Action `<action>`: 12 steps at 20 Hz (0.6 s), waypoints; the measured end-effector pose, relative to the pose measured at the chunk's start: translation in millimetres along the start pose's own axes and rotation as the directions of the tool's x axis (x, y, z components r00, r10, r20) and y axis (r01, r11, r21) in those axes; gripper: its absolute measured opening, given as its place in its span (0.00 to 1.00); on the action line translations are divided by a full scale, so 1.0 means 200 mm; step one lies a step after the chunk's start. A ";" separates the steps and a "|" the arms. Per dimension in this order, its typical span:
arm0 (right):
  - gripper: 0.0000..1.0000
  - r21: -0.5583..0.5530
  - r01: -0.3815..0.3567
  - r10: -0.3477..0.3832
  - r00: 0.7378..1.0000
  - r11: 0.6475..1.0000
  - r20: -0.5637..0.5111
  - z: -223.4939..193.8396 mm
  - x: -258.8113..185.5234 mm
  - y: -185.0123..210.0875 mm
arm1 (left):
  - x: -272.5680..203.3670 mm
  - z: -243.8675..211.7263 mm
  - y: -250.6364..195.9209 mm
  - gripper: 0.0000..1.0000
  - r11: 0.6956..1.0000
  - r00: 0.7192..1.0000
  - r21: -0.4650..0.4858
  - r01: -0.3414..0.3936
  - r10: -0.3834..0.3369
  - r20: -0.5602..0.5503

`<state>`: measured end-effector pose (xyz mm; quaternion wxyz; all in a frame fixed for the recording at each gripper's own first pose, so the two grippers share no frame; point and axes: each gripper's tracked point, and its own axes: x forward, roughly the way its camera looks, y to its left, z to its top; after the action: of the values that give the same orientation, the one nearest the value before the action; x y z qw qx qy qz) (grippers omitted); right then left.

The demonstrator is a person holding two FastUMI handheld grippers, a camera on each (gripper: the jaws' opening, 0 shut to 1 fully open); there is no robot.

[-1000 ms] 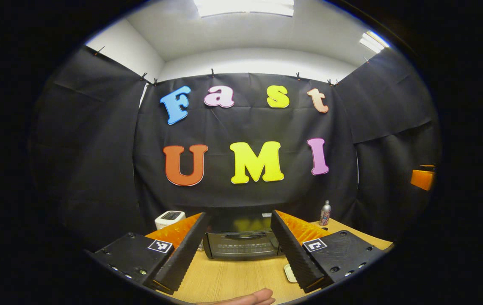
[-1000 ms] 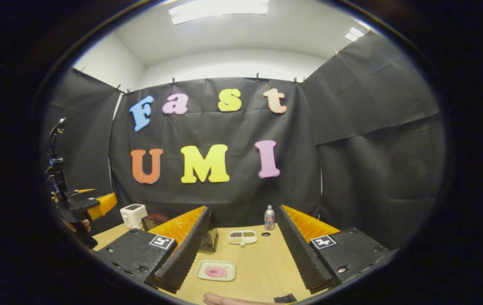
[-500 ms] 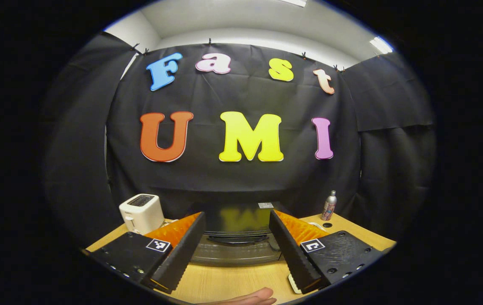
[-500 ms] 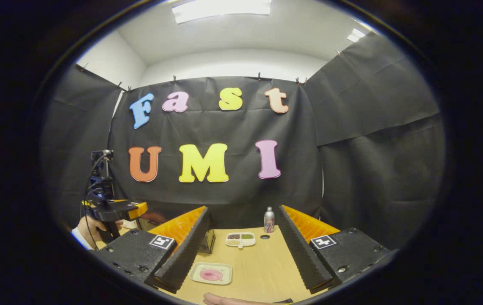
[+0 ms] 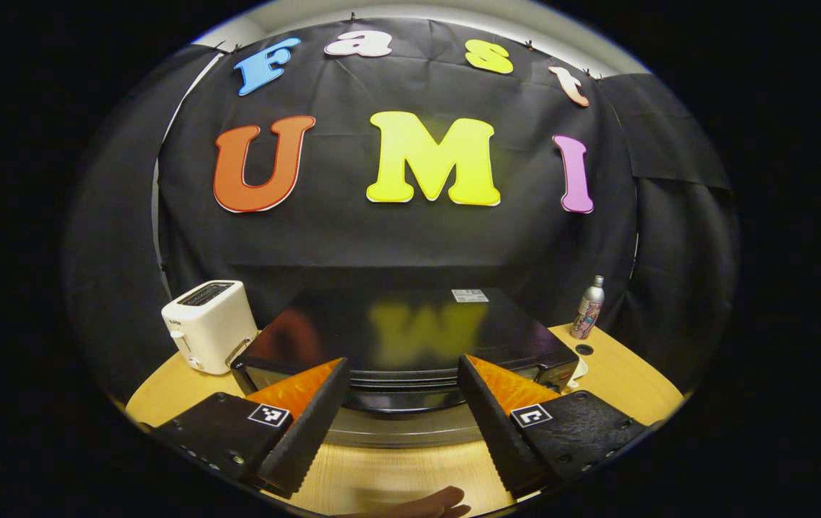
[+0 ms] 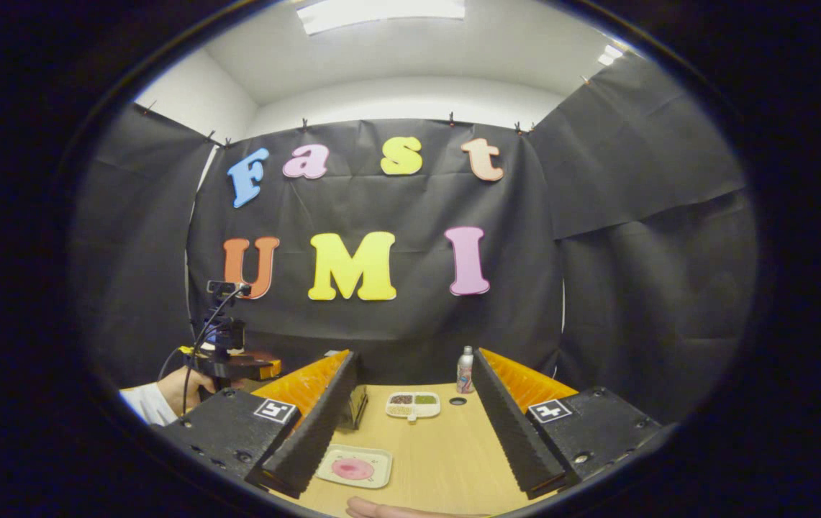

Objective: Open the electric oven with the left hand, put the food in, and close the electric oven.

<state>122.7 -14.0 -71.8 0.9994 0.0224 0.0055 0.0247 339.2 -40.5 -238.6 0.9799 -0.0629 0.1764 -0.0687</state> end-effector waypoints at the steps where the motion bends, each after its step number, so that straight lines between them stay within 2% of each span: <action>1: 1.00 0.011 0.015 -0.015 1.000 1.000 -0.008 -0.01 0.03 -0.02 | 0.03 -0.01 -0.01 0.95 1.000 1.000 0.000 0.008 -0.008 -0.008; 2: 1.00 0.015 0.030 -0.030 0.999 0.999 -0.011 -0.02 0.06 -0.04 | 0.05 -0.05 0.00 0.95 1.000 1.000 -0.009 0.002 -0.002 -0.029; 3: 1.00 0.013 0.049 -0.049 0.999 0.999 -0.015 -0.02 0.09 -0.05 | 0.06 -0.03 0.03 0.84 1.000 1.000 0.015 -0.023 0.023 -0.013; 4: 1.00 0.002 0.066 -0.066 0.998 0.998 -0.019 -0.03 0.11 -0.05 | 0.09 -0.02 0.04 0.95 0.999 0.999 0.028 -0.031 0.031 -0.013; 6: 1.00 -0.023 0.079 -0.080 0.997 0.997 -0.020 -0.04 0.12 -0.03 | 0.10 -0.02 0.04 0.94 0.999 0.999 0.005 -0.042 0.042 -0.021; 12: 1.00 -0.001 0.036 -0.036 0.998 0.999 -0.045 -0.06 0.03 0.04 | 0.08 -0.04 0.03 0.94 0.999 1.000 0.023 -0.022 0.022 -0.012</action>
<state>127.7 -6.0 -84.4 0.9993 0.0215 0.0287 0.0070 351.4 -37.9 -251.7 0.9802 -0.0492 0.1822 -0.0604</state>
